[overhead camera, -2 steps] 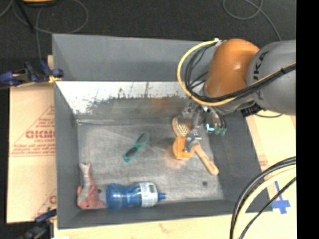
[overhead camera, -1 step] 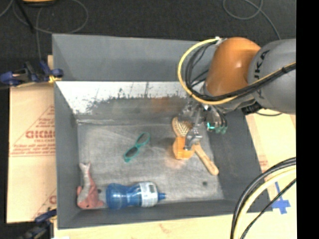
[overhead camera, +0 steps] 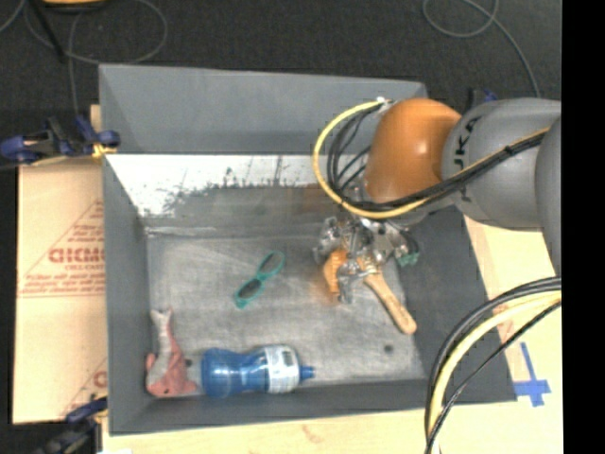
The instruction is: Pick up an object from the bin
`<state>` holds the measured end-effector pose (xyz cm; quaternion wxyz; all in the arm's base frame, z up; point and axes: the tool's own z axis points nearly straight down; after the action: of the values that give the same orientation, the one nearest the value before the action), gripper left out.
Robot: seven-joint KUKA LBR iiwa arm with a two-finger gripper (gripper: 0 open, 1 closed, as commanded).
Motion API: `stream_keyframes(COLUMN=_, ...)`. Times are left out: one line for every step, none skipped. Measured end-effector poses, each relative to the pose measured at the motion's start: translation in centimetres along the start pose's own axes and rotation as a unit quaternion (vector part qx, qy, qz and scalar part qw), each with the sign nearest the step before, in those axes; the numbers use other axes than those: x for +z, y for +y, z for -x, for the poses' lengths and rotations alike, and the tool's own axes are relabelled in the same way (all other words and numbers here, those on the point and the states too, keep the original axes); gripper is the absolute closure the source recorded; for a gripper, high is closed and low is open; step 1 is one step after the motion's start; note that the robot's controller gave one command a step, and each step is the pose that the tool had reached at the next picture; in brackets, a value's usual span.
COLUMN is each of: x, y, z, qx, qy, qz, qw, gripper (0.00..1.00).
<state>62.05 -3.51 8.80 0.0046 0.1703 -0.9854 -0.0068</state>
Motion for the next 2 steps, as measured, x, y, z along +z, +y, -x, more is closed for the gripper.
stream_keyframes(x=0.02, y=-0.02, z=0.05, qx=0.000, qy=-0.0017, qz=-0.001, qw=1.0000, gripper=1.00)
stream_keyframes(x=-0.33, y=-0.13, z=-0.23, qx=0.001, qy=-0.0044, qz=-0.003, qw=1.0000, gripper=1.00)
